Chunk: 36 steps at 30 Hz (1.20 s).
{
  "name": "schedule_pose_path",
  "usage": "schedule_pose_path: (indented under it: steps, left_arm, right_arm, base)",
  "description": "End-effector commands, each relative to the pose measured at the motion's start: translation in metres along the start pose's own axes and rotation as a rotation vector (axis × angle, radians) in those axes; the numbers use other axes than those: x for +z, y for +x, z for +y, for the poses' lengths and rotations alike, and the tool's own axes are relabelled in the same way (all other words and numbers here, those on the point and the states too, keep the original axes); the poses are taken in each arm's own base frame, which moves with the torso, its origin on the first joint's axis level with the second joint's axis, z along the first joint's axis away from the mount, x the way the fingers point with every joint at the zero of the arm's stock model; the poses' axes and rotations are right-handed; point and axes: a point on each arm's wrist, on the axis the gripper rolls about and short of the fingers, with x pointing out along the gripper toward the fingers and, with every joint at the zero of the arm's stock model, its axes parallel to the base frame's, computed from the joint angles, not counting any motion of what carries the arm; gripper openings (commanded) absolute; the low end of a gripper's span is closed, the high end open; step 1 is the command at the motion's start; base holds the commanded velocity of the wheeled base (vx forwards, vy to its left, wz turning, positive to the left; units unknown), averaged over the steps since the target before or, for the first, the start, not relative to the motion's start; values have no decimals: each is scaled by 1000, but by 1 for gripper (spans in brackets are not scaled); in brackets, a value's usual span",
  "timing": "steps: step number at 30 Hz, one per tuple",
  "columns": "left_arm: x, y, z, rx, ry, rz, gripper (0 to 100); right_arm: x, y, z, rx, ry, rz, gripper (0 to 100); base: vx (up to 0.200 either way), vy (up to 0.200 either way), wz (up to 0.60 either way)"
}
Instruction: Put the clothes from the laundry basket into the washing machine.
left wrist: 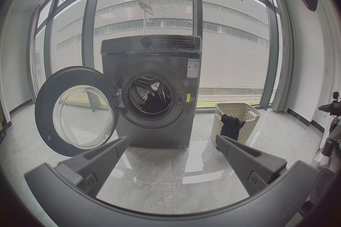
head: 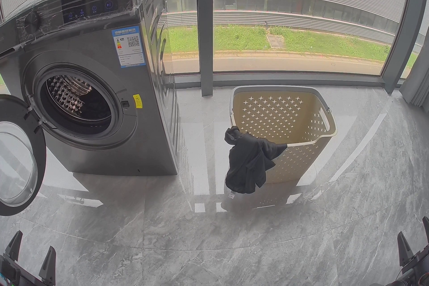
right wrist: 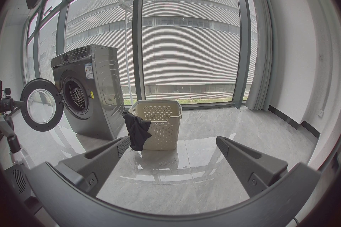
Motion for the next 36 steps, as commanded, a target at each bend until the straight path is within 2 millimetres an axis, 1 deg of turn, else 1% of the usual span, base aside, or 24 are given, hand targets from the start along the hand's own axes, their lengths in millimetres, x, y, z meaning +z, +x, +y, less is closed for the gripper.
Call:
schedule_pose_path:
  steps: [1,5,14,30,36]
  left_arm:
    - [-5,0,0,1,-3,3,100]
    - [-5,0,0,1,-4,3,100]
    - [-5,0,0,1,-3,3,100]
    - [-5,0,0,1,-3,3,100]
    - [-5,0,0,1,0,3,100]
  right_arm:
    - [-4,1,0,1,-1,12,100]
    - [-4,1,0,1,1,12,100]
    - [-4,1,0,1,-1,12,100]
    - [-4,1,0,5,0,12,100]
    - [-4,1,0,5,0,12,100]
  base:
    - [200,0,0]
    - [200,0,0]
    - [0,0,0]
    - [0,-200,0]
    - [0,0,0]
